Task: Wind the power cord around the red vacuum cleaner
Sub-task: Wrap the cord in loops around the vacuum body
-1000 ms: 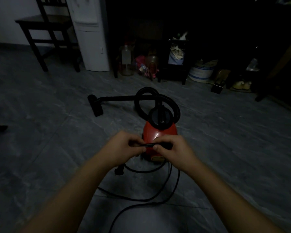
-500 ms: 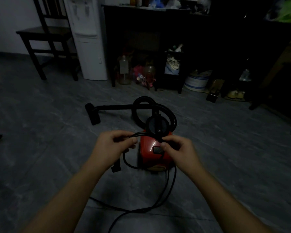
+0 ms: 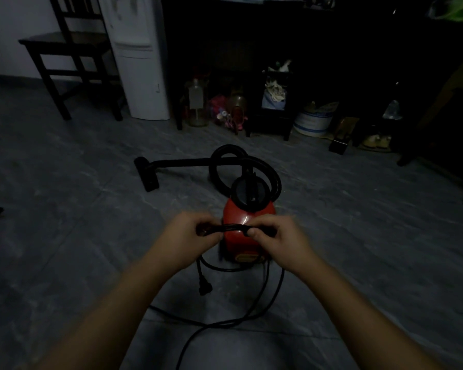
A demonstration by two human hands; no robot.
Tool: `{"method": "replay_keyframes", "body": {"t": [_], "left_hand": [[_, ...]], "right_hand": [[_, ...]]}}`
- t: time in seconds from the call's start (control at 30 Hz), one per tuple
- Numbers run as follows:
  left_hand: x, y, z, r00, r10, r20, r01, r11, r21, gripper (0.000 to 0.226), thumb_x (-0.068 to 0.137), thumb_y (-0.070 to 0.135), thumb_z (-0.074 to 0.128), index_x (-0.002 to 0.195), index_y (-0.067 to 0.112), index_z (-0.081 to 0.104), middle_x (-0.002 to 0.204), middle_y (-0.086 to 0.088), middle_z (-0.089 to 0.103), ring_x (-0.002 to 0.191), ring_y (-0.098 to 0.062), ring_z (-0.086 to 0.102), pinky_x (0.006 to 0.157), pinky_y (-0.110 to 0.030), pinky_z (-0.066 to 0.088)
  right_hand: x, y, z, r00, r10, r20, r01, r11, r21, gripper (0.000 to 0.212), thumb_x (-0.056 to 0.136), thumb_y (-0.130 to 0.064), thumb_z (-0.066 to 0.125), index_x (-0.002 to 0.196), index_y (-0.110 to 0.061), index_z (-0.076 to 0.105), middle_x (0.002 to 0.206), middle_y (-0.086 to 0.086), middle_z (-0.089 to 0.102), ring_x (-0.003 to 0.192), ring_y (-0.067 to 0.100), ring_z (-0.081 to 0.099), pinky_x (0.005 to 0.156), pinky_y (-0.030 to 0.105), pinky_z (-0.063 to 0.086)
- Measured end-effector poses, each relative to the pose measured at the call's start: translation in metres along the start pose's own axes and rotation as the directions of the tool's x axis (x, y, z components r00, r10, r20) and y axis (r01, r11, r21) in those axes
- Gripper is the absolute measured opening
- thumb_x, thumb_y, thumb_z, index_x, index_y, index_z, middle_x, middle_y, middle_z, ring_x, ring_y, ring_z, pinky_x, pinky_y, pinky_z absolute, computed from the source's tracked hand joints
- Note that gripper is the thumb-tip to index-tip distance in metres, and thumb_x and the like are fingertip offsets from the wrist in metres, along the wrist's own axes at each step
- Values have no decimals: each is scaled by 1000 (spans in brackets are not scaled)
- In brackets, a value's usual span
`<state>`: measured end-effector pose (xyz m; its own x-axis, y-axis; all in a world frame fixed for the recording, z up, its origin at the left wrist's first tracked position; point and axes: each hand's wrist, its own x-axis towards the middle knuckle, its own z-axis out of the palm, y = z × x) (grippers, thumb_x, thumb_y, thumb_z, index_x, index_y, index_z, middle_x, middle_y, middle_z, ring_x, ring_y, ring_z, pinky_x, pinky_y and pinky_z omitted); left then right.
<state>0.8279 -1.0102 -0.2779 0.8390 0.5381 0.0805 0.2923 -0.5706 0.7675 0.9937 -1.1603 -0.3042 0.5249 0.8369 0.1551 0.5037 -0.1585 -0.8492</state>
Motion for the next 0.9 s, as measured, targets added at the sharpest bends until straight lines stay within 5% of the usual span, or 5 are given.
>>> {"method": "replay_keyframes", "body": {"t": [0.13, 0.27, 0.43, 0.53, 0.9], "left_hand": [[1, -1, 2, 1000, 20, 8, -20, 999, 44, 5, 88, 16, 71, 88, 18, 76, 78, 3, 73, 73, -9, 69, 72, -30, 56], [3, 2, 3, 999, -43, -30, 38, 985, -168, 11, 89, 9, 70, 84, 17, 75, 76, -7, 76, 69, -14, 72, 61, -22, 55], [7, -2, -1, 970, -224, -94, 152, 862, -483, 10, 91, 11, 67, 86, 15, 75, 81, -3, 78, 73, -16, 75, 53, -18, 54], [10, -7, -4, 949, -290, -127, 163, 789, -592, 8, 92, 12, 67, 89, 11, 75, 82, -3, 79, 73, -14, 76, 54, -17, 53], [9, -27, -3, 977, -130, -171, 87, 966, -243, 7, 83, 17, 77, 88, 21, 75, 76, -3, 75, 72, -19, 74, 77, -42, 61]], "right_hand": [[1, -2, 0, 1000, -2, 2, 2, 999, 53, 13, 92, -16, 67, 92, -26, 76, 90, -11, 75, 92, 2, 68, 82, 16, 51], [4, -2, -4, 998, -3, -61, 11, 992, 123, 16, 91, -16, 68, 89, -30, 75, 89, -6, 75, 90, 10, 71, 83, 25, 56], [6, 0, -7, 992, 17, -127, 11, 977, 213, 48, 92, -7, 66, 85, -55, 72, 88, -23, 74, 84, -5, 69, 73, 11, 53], [9, 5, -7, 987, 31, -161, 5, 975, 221, 47, 92, -6, 66, 84, -52, 73, 89, -22, 75, 87, -3, 70, 77, 15, 54], [9, 8, -6, 994, 15, -112, 0, 991, 133, 25, 93, -9, 65, 96, -33, 73, 95, -9, 75, 92, 3, 70, 80, 15, 53]]}}
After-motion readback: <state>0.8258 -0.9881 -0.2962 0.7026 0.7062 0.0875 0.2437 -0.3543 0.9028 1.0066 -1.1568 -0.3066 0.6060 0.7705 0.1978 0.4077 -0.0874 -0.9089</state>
